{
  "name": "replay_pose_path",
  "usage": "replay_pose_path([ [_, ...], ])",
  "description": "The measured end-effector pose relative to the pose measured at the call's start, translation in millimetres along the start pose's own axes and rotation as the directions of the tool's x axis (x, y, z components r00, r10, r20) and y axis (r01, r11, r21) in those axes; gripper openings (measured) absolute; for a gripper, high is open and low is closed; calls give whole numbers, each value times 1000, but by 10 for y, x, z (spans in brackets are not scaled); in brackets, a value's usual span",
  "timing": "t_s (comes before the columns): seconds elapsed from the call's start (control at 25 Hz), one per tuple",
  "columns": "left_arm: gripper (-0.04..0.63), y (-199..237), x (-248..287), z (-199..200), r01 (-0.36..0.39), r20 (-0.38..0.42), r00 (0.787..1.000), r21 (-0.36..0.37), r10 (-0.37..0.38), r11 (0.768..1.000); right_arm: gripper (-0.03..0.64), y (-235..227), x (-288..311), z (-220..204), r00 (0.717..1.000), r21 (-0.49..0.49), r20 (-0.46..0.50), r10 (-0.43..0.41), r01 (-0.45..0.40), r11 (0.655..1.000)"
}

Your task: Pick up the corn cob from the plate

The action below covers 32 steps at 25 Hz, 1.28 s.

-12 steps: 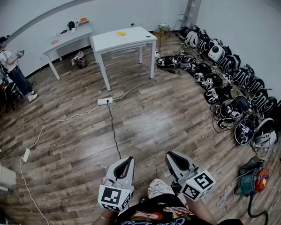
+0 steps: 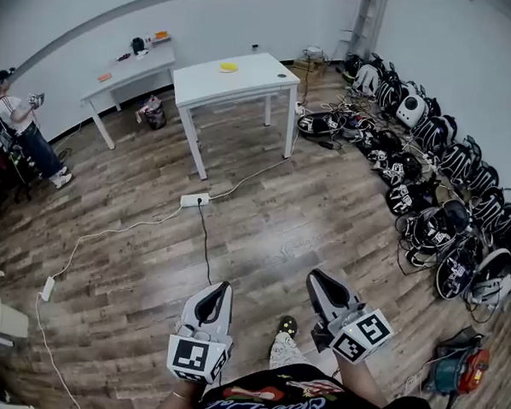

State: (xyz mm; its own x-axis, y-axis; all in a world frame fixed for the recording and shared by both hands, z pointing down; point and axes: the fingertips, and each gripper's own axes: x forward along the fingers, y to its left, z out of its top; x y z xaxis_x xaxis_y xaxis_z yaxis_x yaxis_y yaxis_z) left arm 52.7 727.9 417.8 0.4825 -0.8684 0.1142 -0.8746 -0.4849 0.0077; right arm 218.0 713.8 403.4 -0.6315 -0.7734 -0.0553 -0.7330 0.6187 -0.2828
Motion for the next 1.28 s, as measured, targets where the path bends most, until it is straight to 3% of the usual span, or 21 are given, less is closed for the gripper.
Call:
replay_pose_path([
  [0.24, -2, 197, 1404, 298, -3, 17, 1000, 46, 2, 999, 15, -1044, 765, 327, 996, -38, -49, 75, -77, 996],
  [0.36, -2, 353, 1910, 389, -11, 24, 1000, 85, 9, 996, 15, -1335, 1167, 407, 988, -71, -71, 139, -144, 987],
  [0.48, -2, 649, 2315, 435, -41, 8, 999, 74, 41, 996, 15, -1563, 1608, 480, 984, -64, -65, 168, -172, 983],
  [0.68, -2, 1225, 3138, 432, -64, -20, 998, 41, 65, 997, 15, -2108, 2428, 550, 984, -37, -83, 156, -159, 987],
  [0.8, -2, 1639, 3797, 466, -30, -26, 999, 12, 30, 999, 15, -2469, 3117, 749, 985, -68, -72, 154, -159, 985],
  [1.0, -2, 2410, 4752, 736, 31, 17, 999, 122, -34, 992, 17, -3025, 4218, 1027, 993, -103, -34, 112, -115, 988],
  [1.16, -2, 3019, 5333, 1028, 42, 61, 997, 105, -49, 994, 19, -3415, 5009, 1082, 996, -94, -5, 87, -87, 992],
  [1.28, -2, 3417, 5675, 1013, 28, 48, 998, 117, -34, 993, 34, -3698, 5517, 1063, 998, -68, -9, 68, -69, 995],
])
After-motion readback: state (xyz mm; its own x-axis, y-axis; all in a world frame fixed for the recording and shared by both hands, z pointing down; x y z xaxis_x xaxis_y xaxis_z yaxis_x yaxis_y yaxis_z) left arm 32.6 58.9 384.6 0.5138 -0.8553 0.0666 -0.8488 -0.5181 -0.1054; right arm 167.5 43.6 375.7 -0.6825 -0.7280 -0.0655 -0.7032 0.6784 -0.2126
